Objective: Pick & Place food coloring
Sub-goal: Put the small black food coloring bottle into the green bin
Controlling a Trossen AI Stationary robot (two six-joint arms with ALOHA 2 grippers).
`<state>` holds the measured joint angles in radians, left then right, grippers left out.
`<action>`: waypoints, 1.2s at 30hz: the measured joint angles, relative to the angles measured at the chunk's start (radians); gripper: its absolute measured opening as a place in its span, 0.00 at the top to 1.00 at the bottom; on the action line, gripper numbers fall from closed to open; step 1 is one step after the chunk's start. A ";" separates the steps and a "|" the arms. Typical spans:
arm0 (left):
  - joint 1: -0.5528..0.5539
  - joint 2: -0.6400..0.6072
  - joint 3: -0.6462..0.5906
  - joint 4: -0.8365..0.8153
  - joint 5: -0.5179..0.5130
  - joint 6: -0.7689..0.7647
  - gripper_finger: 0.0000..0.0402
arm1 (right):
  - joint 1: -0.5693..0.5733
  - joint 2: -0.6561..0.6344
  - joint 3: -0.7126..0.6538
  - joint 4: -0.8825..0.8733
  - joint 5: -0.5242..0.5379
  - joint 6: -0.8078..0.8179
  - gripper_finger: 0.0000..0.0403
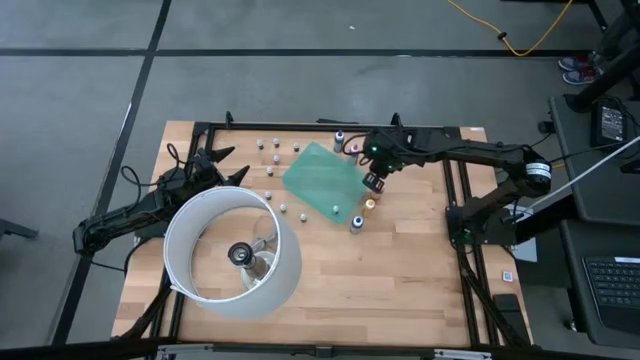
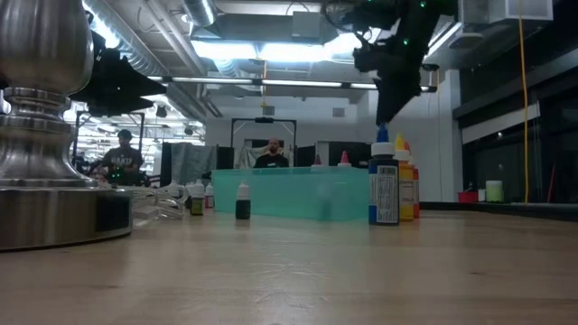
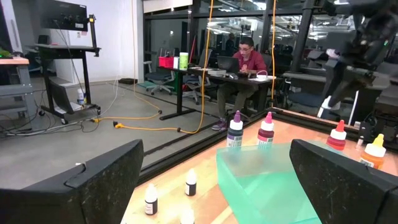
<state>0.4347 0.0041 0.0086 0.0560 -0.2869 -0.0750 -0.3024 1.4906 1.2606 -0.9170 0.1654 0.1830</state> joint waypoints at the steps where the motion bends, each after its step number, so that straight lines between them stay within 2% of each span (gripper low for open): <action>1: 0.000 0.000 0.000 0.000 0.000 0.000 0.00 | 0.008 0.000 0.010 0.000 0.002 -0.002 0.86; 16: 0.000 0.000 0.000 0.000 0.000 0.000 0.00 | 0.158 0.193 0.272 -0.017 -0.036 -0.036 0.86; 25: 0.000 0.000 0.000 0.000 0.000 0.000 0.00 | 0.243 0.252 0.221 0.049 -0.082 -0.118 0.86; 36: 0.000 0.000 0.000 0.000 0.000 0.000 0.00 | 0.255 0.251 0.092 0.180 -0.081 -0.138 0.86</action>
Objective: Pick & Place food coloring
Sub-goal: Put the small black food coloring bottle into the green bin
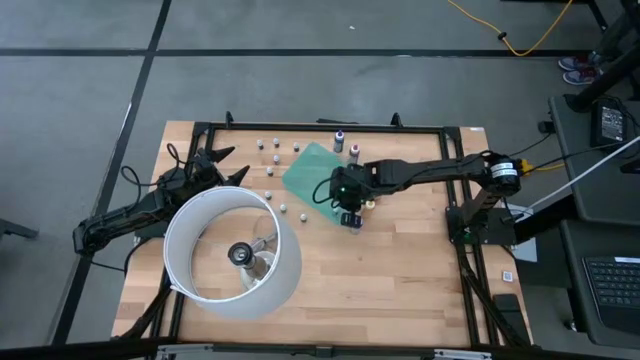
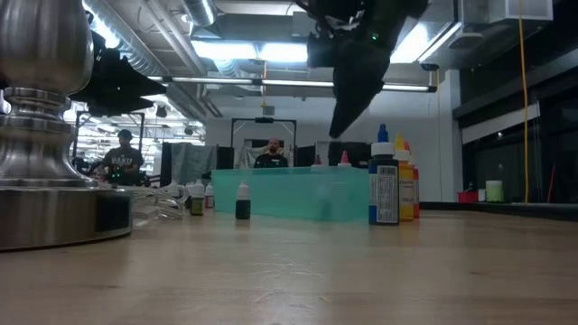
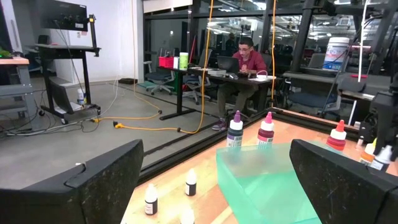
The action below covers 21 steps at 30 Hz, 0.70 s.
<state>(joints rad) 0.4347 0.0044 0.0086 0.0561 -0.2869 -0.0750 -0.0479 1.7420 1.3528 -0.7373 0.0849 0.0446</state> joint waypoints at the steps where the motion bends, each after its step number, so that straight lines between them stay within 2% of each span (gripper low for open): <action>1: 0.000 0.000 0.000 0.000 0.000 0.000 0.00 | 0.000 0.000 -0.003 0.014 0.002 0.002 0.86; 7: 0.000 0.000 0.000 0.000 0.000 0.000 0.00 | 0.000 0.000 -0.003 0.019 0.075 0.063 0.86; 21: 0.000 0.000 0.000 0.000 0.000 0.000 0.00 | 0.003 0.050 -0.004 0.019 0.107 0.264 0.86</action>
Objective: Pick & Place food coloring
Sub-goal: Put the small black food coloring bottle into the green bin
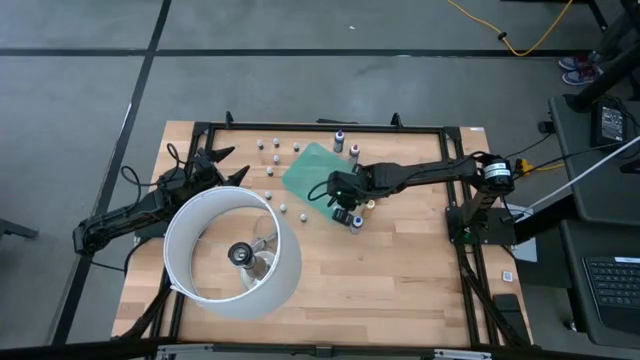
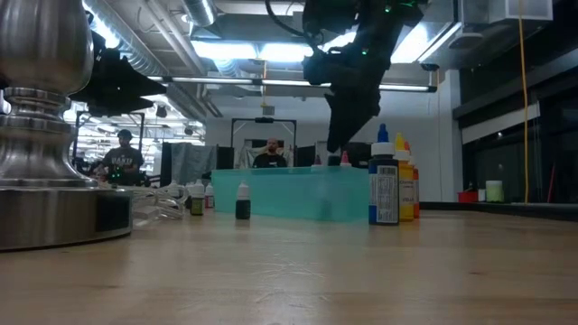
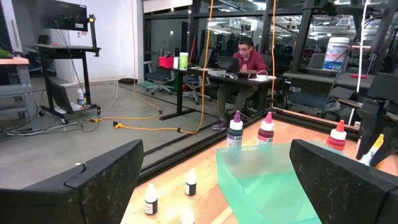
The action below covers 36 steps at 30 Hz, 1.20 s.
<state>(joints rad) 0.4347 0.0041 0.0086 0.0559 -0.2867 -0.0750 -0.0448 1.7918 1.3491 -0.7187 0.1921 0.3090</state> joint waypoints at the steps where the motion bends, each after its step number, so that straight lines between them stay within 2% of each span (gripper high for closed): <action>1: 0.000 0.000 0.000 0.000 0.000 0.000 0.00 | 0.000 0.001 0.000 0.007 0.000 0.004 0.86; 11: 0.000 0.000 0.000 0.000 0.000 0.000 0.00 | 0.000 0.002 -0.001 0.020 0.051 0.099 0.86; 16: 0.000 0.000 0.000 0.000 0.000 0.000 0.00 | 0.000 0.003 -0.065 0.064 0.051 0.155 0.86; 29: 0.000 0.000 0.000 0.000 0.000 0.000 0.00 | 0.000 0.005 -0.145 0.201 0.051 0.185 0.86; 36: 0.000 0.000 0.000 0.000 0.000 0.000 0.00 | 0.002 0.071 -0.146 0.209 0.016 0.183 0.86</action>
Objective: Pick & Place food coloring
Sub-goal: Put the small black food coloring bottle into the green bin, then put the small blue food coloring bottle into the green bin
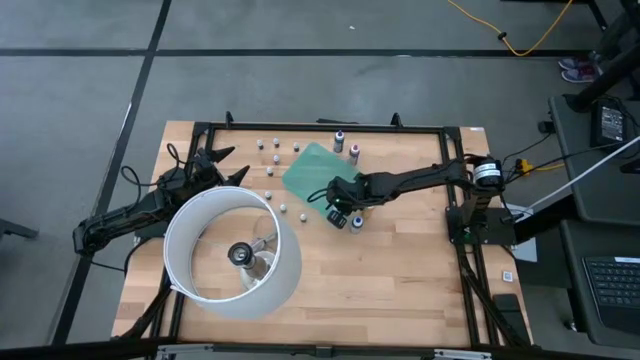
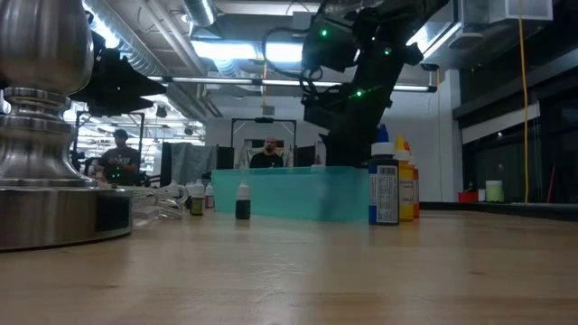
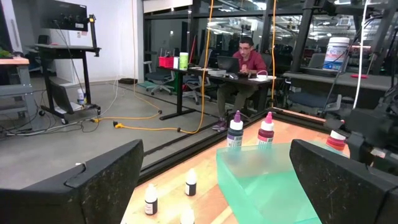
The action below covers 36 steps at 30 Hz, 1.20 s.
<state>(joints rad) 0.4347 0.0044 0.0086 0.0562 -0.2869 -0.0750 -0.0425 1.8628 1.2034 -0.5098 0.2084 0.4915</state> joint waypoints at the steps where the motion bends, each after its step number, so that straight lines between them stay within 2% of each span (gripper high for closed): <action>1: 0.000 0.000 0.000 0.000 0.000 0.000 0.00 | 0.000 0.002 0.000 -0.005 0.000 -0.002 0.86; 8: 0.000 0.000 0.000 0.000 0.000 0.000 0.00 | 0.000 0.002 0.000 -0.003 0.000 -0.014 0.84; 21: 0.000 0.000 0.000 0.000 0.000 0.000 0.00 | -0.015 0.002 0.000 -0.008 -0.008 -0.031 0.67; 29: 0.000 0.000 0.000 0.000 0.000 0.000 0.00 | -0.014 -0.033 0.005 -0.006 0.003 -0.061 0.65; 36: 0.000 0.000 0.000 0.000 0.000 0.000 0.00 | -0.024 -0.062 0.088 -0.051 -0.016 -0.191 0.65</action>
<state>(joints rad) 0.4347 0.0044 0.0086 0.0563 -0.2869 -0.0750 -0.0669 1.8004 1.2910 -0.5609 0.1921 0.3005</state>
